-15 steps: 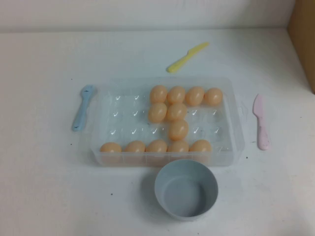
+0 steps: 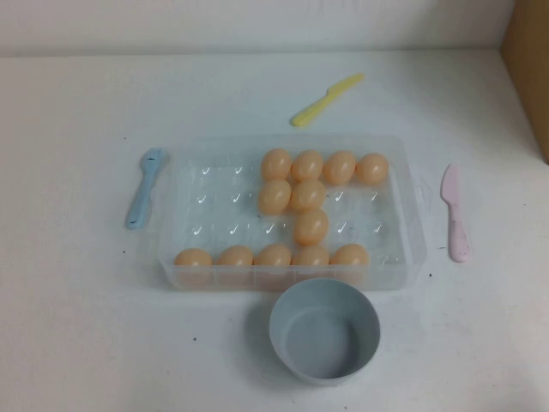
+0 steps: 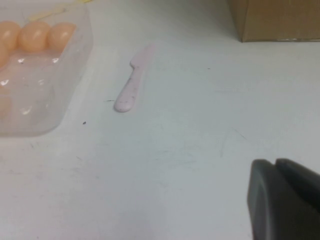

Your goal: Take an egg out of the egg box

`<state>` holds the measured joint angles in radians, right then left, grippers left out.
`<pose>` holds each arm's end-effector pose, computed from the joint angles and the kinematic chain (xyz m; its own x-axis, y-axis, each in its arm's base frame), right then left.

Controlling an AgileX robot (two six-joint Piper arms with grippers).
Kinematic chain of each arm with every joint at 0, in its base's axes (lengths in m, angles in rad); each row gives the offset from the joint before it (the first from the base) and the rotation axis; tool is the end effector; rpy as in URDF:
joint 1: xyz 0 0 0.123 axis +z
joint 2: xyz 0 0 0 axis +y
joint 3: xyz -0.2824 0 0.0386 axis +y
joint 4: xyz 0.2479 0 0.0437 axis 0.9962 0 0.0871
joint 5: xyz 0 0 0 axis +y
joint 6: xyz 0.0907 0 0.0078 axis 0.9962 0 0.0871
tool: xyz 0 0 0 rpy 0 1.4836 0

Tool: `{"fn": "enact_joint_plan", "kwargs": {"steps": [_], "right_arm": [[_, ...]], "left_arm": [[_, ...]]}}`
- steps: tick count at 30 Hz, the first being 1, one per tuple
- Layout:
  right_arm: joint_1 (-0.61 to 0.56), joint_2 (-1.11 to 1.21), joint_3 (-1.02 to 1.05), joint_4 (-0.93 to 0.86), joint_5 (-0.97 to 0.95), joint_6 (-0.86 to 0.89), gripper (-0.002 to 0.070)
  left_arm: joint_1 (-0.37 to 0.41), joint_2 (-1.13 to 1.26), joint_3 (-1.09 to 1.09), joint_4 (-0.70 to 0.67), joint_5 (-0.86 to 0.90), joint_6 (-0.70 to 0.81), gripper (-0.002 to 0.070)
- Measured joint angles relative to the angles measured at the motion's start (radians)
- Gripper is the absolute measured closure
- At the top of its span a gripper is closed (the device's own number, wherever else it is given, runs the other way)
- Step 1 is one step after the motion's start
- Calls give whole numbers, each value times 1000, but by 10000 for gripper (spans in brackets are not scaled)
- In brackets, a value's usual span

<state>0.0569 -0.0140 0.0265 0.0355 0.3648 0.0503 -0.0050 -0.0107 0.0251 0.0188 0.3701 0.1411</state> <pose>0.0526 0.0042 0.1721 -0.2901 0.0670 -0.9546 -0.0449 0.9955 0.0835 0.0527 0.0004 0.1719 -0.2894 0.1594 -0.9438 0.0448 0.9872 0.1530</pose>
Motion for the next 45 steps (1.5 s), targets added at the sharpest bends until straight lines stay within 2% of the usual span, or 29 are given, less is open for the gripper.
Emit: {"fn": "enact_joint_plan", "kwargs": {"steps": [19,22,28,30,38,43,45], "right_arm": [[0,0,0,0,0,0,694],[0,0,0,0,0,0,694],[0,0,0,0,0,0,694],[0,0,0,0,0,0,694],[0,0,0,0,0,0,694],[0,0,0,0,0,0,694],[0,0,0,0,0,0,694]], "left_arm": [[0,0,0,-19,-4,-15,678],[0,0,0,-82,-32,-25,678],[0,0,0,-398,-220,-198,678],[0,0,0,-450,-294,-223,678],[0,0,0,-487,-437,-242,678],[-2,0,0,-494,-435,-288,678],[-7,0,-15,-496,-349,-292,678]]}}
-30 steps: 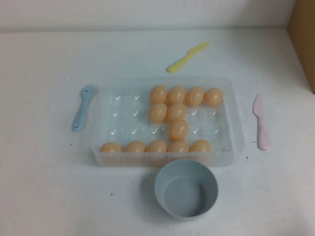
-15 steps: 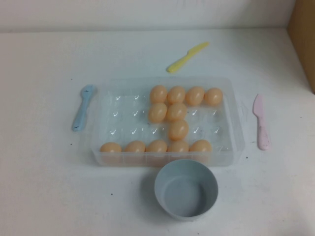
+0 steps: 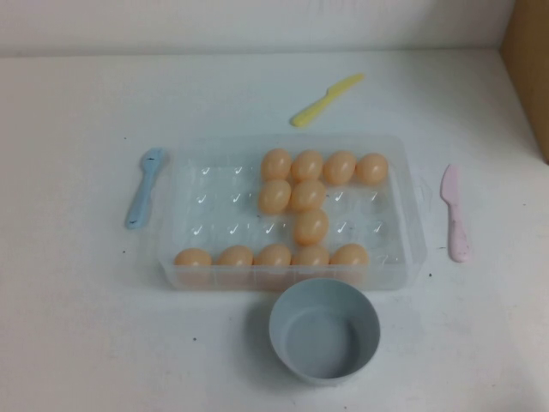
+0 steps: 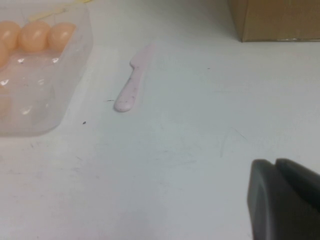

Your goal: Take an egg out of the egg box

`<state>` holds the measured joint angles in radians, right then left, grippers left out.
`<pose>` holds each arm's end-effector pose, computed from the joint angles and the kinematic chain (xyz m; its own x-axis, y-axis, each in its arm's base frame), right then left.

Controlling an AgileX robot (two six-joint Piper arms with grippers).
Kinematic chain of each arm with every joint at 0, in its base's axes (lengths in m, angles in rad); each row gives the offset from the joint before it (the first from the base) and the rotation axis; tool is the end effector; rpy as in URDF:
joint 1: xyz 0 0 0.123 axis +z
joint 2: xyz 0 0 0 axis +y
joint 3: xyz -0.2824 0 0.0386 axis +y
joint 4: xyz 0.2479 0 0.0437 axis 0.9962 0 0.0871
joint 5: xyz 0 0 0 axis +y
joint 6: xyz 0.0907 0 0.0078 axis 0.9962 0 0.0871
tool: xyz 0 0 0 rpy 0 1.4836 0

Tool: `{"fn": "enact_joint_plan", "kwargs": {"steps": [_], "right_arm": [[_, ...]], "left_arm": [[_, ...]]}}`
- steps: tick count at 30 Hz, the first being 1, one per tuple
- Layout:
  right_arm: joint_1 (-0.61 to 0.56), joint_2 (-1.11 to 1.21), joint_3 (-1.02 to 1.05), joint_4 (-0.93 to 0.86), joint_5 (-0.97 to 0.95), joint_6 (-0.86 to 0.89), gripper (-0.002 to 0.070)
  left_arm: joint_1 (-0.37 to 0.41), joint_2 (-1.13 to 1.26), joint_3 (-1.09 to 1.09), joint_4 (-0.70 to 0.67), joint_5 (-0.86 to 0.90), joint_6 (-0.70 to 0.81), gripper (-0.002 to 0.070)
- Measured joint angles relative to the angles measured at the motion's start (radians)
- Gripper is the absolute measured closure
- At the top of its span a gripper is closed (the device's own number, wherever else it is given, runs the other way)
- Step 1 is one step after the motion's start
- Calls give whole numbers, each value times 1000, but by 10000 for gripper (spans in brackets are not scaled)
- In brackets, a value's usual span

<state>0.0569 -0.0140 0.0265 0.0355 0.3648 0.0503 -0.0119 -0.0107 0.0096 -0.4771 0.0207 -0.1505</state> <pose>0.0526 0.0042 0.1721 -0.2901 0.0670 -0.9546 -0.0449 0.9955 0.0835 0.0559 -0.0016 0.2088 0.0440 -0.5877 -0.8079 0.0583 0.8088 -0.5852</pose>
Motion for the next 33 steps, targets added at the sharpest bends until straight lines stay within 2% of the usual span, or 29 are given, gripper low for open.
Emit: {"fn": "enact_joint_plan", "kwargs": {"steps": [5,8,12,17,24,27,33], "right_arm": [[0,0,0,0,0,0,694],[0,0,0,0,0,0,694],[0,0,0,0,0,0,694],[0,0,0,0,0,0,694],[0,0,0,0,0,0,694],[0,0,0,0,0,0,694],[0,0,0,0,0,0,694]], "left_arm": [[-4,12,-152,-1,289,39,678],[-4,97,-296,5,465,150,678],[-4,293,-506,16,683,363,678],[-4,592,-751,31,914,558,678],[-11,1011,-1087,66,1141,657,678],[-61,1150,-1209,117,1191,662,678],[-242,1390,-1423,287,1212,551,678]]}}
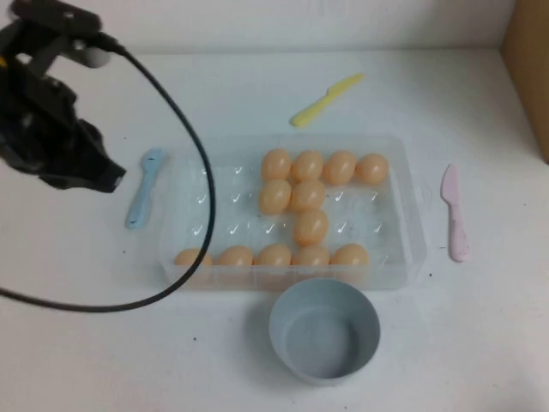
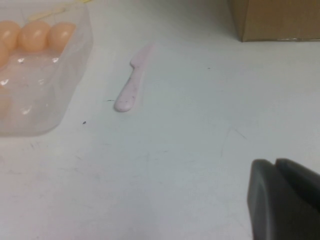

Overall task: Take an egg out of the egg box
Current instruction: Pick up the egg from the plastic box

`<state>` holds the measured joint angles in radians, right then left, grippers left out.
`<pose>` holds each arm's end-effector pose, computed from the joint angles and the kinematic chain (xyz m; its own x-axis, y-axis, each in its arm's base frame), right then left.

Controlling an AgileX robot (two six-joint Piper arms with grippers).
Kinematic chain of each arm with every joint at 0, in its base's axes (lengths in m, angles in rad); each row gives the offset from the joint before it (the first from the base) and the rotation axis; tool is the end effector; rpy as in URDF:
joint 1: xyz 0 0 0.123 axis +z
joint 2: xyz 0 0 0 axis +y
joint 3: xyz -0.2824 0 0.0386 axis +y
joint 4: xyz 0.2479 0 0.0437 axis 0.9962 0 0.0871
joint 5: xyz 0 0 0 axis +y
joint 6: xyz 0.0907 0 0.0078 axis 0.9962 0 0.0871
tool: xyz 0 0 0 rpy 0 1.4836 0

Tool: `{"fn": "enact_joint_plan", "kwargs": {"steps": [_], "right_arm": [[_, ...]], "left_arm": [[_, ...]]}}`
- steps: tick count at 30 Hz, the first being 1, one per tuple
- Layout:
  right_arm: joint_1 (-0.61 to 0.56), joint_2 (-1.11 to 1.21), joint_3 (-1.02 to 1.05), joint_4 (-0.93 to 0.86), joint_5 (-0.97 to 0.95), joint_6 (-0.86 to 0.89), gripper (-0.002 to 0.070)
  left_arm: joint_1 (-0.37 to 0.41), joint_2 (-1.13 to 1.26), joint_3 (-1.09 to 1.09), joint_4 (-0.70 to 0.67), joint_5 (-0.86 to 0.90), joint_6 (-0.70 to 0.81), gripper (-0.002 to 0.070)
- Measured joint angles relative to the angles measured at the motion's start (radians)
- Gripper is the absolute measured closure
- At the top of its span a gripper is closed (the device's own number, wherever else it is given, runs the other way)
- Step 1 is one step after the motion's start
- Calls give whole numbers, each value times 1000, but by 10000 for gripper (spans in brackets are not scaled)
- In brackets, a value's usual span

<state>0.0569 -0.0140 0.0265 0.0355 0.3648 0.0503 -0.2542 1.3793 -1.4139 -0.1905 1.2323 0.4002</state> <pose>0.0526 0.0042 0.1721 -0.2901 0.0670 -0.9546 -0.0449 0.9955 0.0835 0.2577 -0.0838 0.3798 -0.7089 0.5196 -0.4768 0.5922 0.8058 -0.0023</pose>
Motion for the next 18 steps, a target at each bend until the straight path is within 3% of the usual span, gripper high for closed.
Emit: {"fn": "enact_joint_plan", "kwargs": {"steps": [9,18], "right_arm": [[0,0,0,0,0,0,694],[0,0,0,0,0,0,694]], "left_arm": [[-140,307,-164,36,2,-38,678],[-151,452,-194,86,-1,-41,678]]}}
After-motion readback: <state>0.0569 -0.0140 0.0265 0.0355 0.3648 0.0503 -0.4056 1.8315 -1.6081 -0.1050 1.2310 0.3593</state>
